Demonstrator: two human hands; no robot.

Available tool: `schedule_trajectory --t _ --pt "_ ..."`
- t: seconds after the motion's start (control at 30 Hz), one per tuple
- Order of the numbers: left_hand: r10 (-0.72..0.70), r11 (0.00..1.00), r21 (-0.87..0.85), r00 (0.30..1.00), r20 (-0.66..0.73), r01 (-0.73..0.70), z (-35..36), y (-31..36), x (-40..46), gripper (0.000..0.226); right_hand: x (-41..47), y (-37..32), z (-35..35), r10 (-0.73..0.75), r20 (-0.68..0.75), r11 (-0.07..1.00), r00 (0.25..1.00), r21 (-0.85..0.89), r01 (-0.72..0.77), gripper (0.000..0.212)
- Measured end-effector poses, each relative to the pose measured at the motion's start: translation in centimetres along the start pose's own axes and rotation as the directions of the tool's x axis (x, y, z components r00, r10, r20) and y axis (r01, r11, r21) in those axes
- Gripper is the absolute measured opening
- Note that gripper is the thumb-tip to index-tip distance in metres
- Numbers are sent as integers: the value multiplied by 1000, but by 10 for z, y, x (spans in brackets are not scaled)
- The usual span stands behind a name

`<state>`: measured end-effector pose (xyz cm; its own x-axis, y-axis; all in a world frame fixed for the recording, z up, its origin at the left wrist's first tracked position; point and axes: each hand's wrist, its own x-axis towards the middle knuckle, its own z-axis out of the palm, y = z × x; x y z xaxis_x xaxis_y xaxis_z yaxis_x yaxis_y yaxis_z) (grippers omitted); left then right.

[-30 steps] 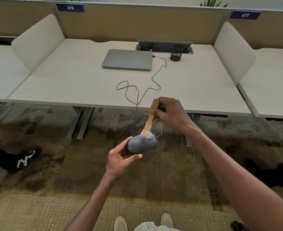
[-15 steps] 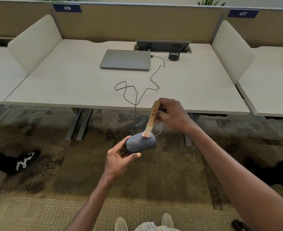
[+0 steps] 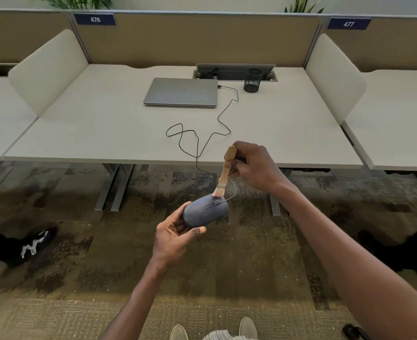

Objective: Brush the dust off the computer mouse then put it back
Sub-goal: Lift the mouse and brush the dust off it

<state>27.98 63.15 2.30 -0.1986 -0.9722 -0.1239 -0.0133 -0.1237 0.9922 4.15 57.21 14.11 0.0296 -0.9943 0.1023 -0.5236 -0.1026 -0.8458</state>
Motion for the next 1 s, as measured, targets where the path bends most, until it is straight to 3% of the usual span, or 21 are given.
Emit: schedule_trajectory --t 0.13,0.43,0.63,1.0 --pt "2 1000 -2 1000 4 -2 -1 2 0 77 -2 1 -7 16 28 1000 999 -19 -15 27" --pt "-12 1000 -3 998 60 12 -3 1 -4 77 -1 1 -2 37 101 999 994 -12 -36 25" --pt "-29 999 -12 997 68 30 -6 0 -8 80 7 3 6 41 60 999 997 16 -42 36" --pt "-24 1000 -12 999 43 25 -4 -2 -5 77 4 -8 -6 -3 10 1000 1000 21 3 18"
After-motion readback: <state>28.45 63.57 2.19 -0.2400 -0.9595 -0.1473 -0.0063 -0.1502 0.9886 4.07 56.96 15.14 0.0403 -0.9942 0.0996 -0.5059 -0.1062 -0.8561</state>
